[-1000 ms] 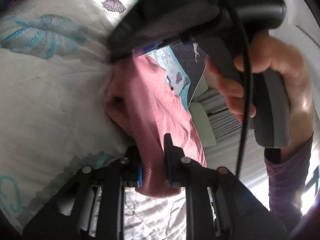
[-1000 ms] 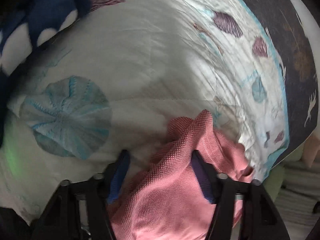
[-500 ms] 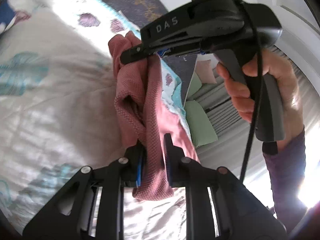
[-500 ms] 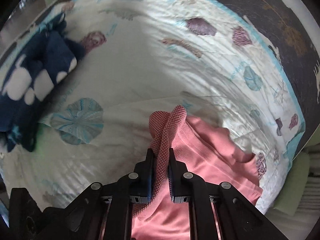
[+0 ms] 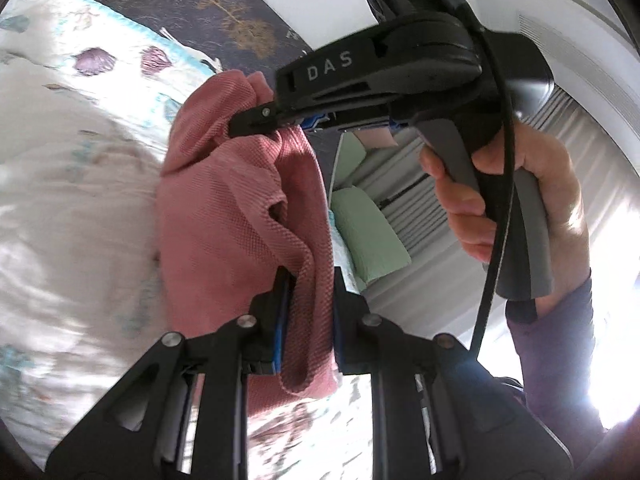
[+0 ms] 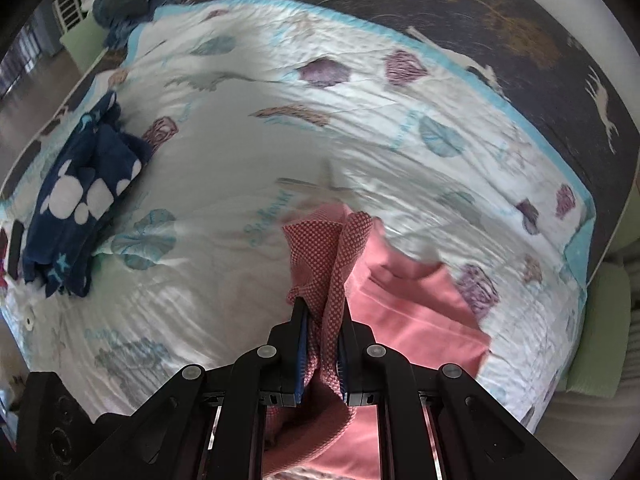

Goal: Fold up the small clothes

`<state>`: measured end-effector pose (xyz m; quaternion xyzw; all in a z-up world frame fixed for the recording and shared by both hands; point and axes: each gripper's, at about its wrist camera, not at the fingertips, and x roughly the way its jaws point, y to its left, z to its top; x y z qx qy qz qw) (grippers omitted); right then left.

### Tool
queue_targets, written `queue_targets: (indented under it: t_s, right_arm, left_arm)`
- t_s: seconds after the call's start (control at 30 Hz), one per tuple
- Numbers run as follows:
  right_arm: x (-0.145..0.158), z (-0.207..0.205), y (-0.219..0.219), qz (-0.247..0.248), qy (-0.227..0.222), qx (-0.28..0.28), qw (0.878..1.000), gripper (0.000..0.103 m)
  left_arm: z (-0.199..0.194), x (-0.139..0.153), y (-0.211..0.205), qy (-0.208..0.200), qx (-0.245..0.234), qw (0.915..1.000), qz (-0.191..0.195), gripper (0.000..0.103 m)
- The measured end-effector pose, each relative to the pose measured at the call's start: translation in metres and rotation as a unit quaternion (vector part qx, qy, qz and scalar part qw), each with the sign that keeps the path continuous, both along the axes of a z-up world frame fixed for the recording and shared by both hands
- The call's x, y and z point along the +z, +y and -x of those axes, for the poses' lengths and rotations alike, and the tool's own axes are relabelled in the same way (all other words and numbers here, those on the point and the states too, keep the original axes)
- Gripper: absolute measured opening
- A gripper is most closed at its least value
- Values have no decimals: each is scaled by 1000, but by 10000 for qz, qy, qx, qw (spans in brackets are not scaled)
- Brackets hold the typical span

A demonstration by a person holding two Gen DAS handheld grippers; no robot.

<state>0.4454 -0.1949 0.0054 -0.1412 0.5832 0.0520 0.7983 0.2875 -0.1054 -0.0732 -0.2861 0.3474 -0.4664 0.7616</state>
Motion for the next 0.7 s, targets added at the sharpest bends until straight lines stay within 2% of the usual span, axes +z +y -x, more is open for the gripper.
queue_targets:
  t_s: [0.33,0.53,0.7]
  right_arm:
    - [-2,24,-105,-412,9,-615,9973,11]
    - [-26,28,-160,-665,104,-965,9931,11]
    - [-59,29,-191,-833,264,-1094,9902,11]
  left_arm:
    - [4,5,-85,-89,-498,9986,-156,19]
    - [-4,-17,-132,213,-743,9969,-116,19]
    - [-6,-43,-167,420,-972,9938,-354,19]
